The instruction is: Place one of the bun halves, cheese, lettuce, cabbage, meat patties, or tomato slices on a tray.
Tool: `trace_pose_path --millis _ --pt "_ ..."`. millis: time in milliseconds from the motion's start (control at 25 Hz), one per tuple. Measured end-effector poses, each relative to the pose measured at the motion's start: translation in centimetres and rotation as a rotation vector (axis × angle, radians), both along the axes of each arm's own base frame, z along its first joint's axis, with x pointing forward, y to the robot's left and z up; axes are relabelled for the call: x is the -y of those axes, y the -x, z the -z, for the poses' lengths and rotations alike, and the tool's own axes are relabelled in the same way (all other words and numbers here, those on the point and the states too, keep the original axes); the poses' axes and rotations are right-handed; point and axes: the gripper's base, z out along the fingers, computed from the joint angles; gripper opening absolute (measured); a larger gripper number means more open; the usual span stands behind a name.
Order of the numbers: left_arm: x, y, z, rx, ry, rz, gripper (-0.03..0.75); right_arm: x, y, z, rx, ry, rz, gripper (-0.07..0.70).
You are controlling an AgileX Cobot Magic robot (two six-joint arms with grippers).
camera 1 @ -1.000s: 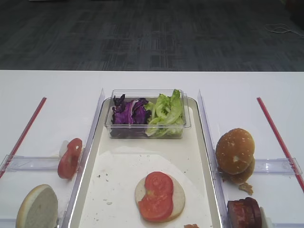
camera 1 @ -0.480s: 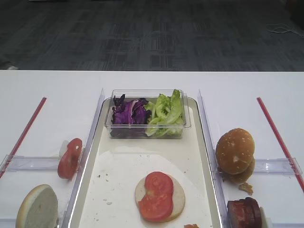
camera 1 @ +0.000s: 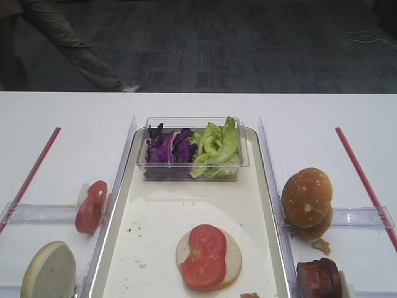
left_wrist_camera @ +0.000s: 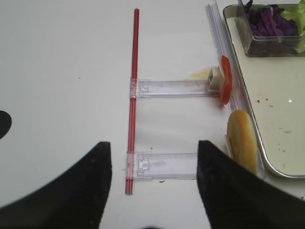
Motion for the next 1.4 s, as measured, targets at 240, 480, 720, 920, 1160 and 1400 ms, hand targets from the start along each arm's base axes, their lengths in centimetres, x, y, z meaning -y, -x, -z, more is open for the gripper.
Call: trace_pose_path --millis 240,480,720,920,1160,1400 --pt "0.00 0.00 0.00 0.000 0.000 0.000 0.377 0.00 0.00 0.00 0.000 0.002 -0.001 0.531" --pt "0.00 0.00 0.00 0.000 0.000 0.000 0.377 0.00 0.00 0.00 0.000 0.002 -0.001 0.531" --pt "0.00 0.00 0.00 0.000 0.000 0.000 0.377 0.00 0.00 0.00 0.000 0.003 -0.002 0.531" --pt "0.00 0.00 0.00 0.000 0.000 0.000 0.377 0.00 0.00 0.00 0.000 0.003 -0.002 0.531" --pt "0.00 0.00 0.00 0.000 0.000 0.000 0.377 0.00 0.00 0.00 0.000 0.003 -0.002 0.531" --pt "0.00 0.00 0.00 0.000 0.000 0.000 0.377 0.00 0.00 0.00 0.000 0.003 -0.002 0.531"
